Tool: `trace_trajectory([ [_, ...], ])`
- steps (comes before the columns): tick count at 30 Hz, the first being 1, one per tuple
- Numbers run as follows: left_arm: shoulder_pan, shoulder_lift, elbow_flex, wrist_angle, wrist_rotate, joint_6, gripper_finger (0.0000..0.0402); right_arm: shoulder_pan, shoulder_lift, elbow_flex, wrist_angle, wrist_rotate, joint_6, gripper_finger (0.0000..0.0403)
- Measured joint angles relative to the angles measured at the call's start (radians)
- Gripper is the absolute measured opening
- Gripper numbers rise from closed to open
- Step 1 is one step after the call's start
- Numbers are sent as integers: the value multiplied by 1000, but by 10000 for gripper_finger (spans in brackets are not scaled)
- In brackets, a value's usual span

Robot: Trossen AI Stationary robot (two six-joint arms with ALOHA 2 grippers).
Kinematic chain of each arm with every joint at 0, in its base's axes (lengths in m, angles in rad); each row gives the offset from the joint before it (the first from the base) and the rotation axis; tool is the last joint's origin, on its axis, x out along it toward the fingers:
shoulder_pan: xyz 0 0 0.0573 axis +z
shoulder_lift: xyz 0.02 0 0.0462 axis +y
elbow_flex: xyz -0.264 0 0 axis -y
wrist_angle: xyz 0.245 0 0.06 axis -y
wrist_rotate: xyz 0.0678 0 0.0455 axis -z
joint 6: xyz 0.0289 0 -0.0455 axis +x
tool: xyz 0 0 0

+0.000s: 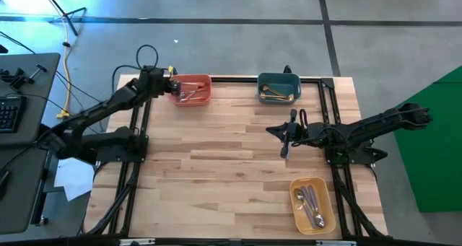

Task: Sort silverware by color (type)
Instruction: Put the orange spoon into the orange bin

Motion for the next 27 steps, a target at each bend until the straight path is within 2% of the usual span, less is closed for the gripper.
trace_trajectory([
  [6,30,173,0,106,72,21,0,0,0,0,0,0,0,0],
  [14,39,339,0,186,76,38,0,0,0,0,0,0,3,0],
  [21,39,384,1,206,78,53,6,0,0,0,-5,0,3,0],
  [27,38,365,1,198,76,91,50,0,0,0,-8,0,15,0],
])
